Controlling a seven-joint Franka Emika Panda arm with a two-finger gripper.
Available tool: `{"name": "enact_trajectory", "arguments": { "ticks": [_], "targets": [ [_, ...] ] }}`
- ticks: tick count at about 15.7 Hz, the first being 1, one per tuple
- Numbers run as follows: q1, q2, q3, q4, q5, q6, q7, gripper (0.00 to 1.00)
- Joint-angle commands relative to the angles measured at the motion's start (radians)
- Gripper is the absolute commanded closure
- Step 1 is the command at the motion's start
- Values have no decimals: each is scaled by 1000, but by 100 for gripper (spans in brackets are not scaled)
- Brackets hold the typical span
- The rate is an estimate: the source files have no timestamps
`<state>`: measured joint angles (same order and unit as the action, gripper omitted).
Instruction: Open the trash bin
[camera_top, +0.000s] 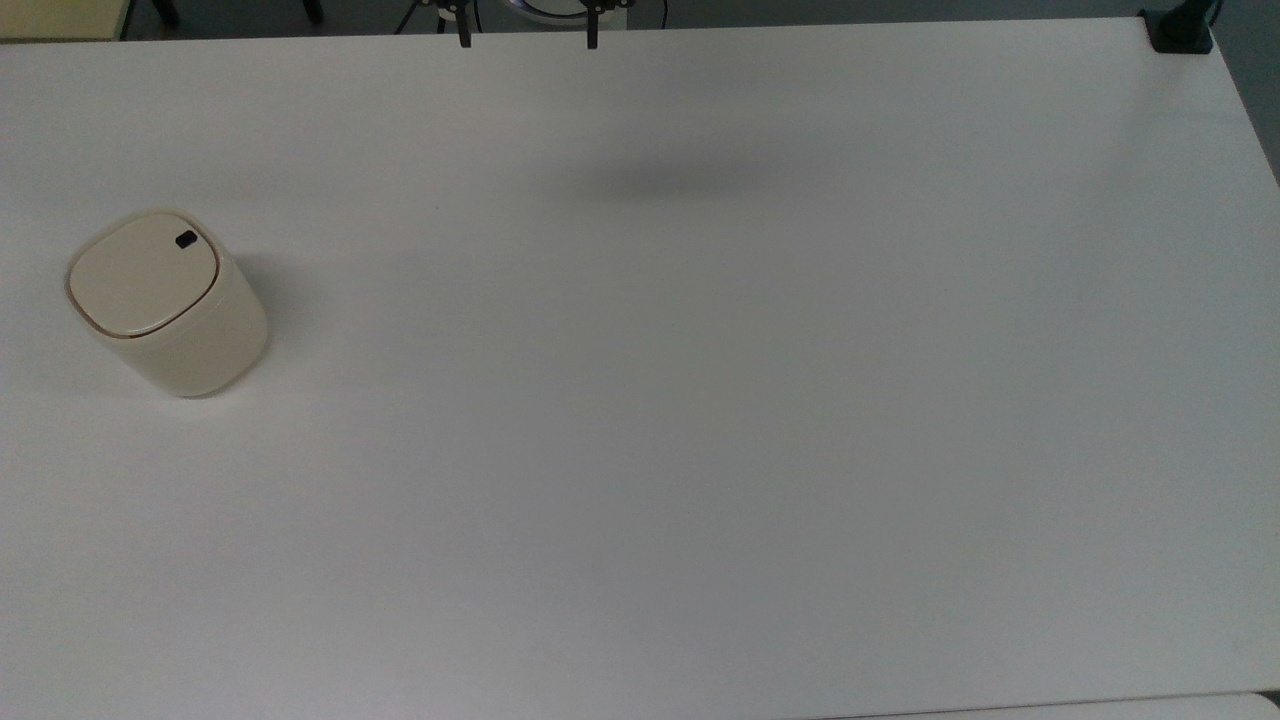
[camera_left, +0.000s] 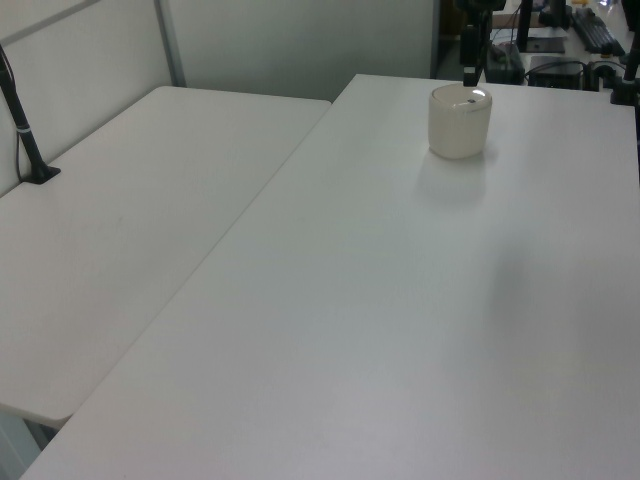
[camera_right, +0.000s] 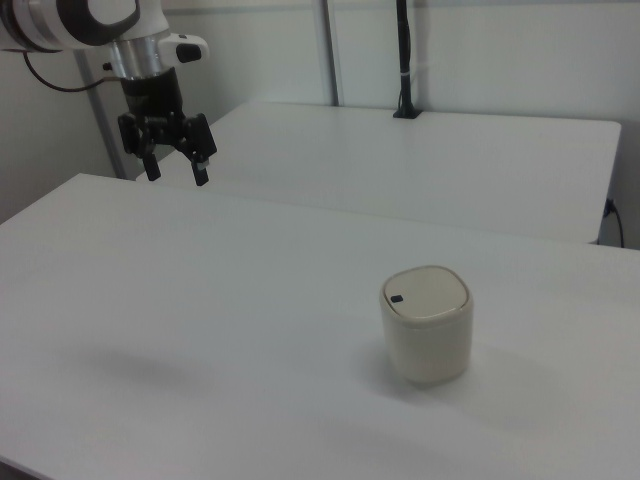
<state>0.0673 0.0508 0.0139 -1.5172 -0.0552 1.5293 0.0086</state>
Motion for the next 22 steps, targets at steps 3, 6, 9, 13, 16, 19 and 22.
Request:
{"name": "enact_trajectory", "arguments": {
  "ticks": [3,6,9,13,16,19,22],
  "targets": [
    [5,-26,-8,-17,3,-6,11,0],
    [5,-26,-12,-15,9,-2,8,20],
    [5,-25,-12,-17,11,0,-2,49],
    [5,-22,-12,-17,14,2,-27,83],
    [-1,-20,-20,-17,14,31,-13,100],
    [-61,-19,-23,-15,12,48,4,100],
    [-121,-5,-23,-17,6,93,10,100]
  ]
}}
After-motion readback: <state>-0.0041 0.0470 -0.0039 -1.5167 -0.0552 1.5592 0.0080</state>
